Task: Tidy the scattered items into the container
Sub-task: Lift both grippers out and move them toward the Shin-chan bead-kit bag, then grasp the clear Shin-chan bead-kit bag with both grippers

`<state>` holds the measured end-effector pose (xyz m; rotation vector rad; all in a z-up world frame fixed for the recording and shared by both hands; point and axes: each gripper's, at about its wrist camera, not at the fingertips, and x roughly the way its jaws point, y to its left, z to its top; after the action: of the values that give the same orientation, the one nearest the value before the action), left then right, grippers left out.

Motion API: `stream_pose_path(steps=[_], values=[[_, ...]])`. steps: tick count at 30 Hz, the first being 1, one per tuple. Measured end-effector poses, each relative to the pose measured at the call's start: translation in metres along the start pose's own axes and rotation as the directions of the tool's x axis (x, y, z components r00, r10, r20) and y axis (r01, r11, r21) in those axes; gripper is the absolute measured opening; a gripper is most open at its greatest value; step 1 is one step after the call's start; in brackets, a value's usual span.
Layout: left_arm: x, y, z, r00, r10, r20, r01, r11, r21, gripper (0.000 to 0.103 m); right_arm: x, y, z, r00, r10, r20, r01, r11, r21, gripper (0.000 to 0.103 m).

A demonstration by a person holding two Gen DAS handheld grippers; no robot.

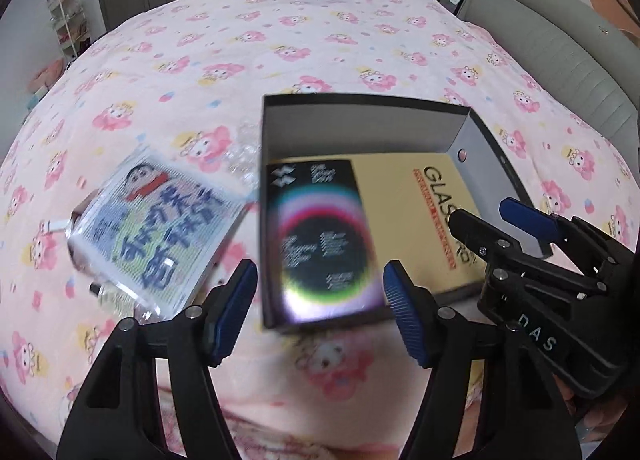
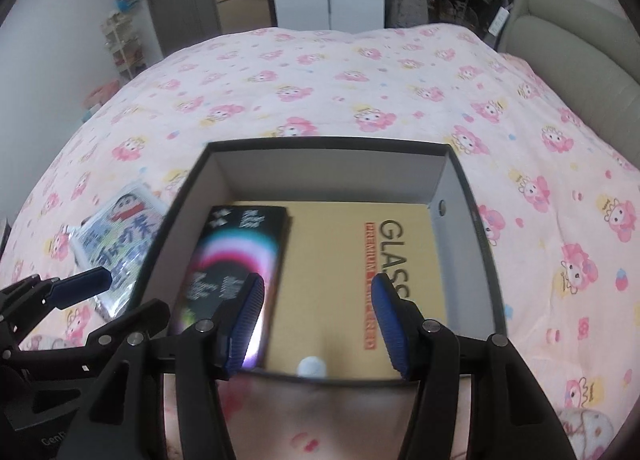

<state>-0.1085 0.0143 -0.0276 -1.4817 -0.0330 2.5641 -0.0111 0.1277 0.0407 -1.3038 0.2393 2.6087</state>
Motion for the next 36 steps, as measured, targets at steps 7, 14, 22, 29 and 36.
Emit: stream_pose_path(steps=[7, 14, 22, 29, 36], values=[[-0.016, 0.034, -0.027, 1.000, -0.010, -0.017, 0.009, 0.999, -0.048, 0.062, -0.011, 0.043, -0.020, 1.000, -0.024, 0.008, 0.024, 0.996, -0.082, 0.051], [-0.035, 0.073, -0.046, 1.000, -0.001, -0.022, -0.001, 0.996, -0.095, 0.060, -0.011, 0.080, -0.027, 0.999, 0.029, -0.022, -0.032, 0.993, -0.114, 0.051], [-0.046, 0.121, -0.061, 1.000, 0.021, -0.020, -0.024, 0.986, -0.163, 0.060, -0.006, 0.130, -0.027, 0.997, 0.071, -0.042, -0.078, 0.982, -0.173, 0.051], [-0.045, 0.167, -0.074, 1.000, 0.007, -0.017, -0.012, 0.965, -0.262, 0.061, 0.011, 0.168, -0.025, 0.988, 0.123, -0.094, -0.140, 0.968, -0.207, 0.051], [-0.038, 0.219, -0.079, 1.000, -0.023, -0.004, 0.020, 0.928, -0.372, 0.065, 0.044, 0.194, -0.012, 0.921, 0.324, -0.216, -0.351, 0.931, -0.101, 0.051]])
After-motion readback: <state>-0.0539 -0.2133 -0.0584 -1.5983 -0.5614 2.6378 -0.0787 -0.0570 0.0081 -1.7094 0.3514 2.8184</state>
